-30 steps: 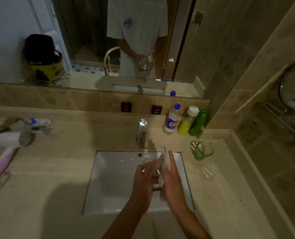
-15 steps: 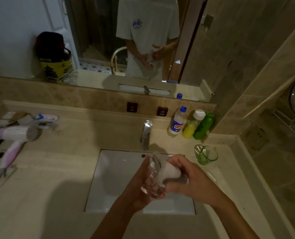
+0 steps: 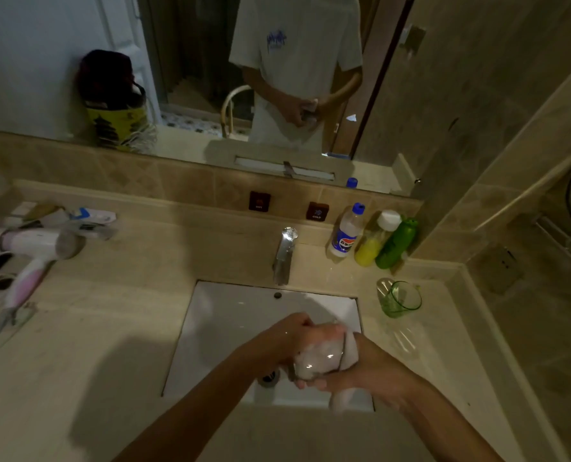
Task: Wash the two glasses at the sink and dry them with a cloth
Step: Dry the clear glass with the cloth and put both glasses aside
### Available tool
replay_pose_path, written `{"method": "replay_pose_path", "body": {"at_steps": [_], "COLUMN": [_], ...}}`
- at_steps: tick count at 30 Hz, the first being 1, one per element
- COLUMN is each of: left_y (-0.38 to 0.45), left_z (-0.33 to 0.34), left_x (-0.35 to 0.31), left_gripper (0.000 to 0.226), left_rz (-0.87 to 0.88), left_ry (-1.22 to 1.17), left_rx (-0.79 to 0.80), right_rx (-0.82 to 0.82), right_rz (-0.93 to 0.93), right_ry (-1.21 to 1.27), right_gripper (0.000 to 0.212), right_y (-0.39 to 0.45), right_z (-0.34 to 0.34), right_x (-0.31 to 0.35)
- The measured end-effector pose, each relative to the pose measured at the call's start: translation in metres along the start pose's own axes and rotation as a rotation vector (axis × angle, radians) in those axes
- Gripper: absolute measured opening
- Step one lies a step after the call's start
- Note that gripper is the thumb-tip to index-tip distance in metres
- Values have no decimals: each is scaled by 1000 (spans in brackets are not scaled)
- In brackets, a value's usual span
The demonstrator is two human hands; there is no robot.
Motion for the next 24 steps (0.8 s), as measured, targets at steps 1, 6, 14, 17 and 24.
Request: {"method": "replay_pose_path", "body": {"at_steps": [1, 6, 14, 17, 24], "left_y": [2, 2, -5, -5, -11], "left_z": [-1, -5, -6, -9, -1], "left_x": [-3, 9, 11, 10, 22], "left_gripper": [71, 86, 63, 43, 55], "left_rz": [41, -86, 112, 235, 116], "left_ry": [117, -359, -347, -152, -545], "left_rx": [-100, 53, -6, -92, 127], "right_rx": [-52, -275, -432, -312, -419], "right_rz": [30, 49, 49, 87, -35], "right_ry": [83, 147, -12, 291, 128], "right_gripper": [41, 42, 41, 53, 28], "right_y": [0, -3, -5, -1, -7], "right_z": [-1, -3, 1, 3, -5], "right_x": [-5, -19, -27, -32, -27]}}
Point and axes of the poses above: each hand's wrist, its own y-axis towards the middle knuckle, its own z-axis out of the palm, x = y × z, the point moved 5 cm from there along y, towards the middle knuckle, and after that the axes turned 6 degrees about -y, right-handed, at the moved point
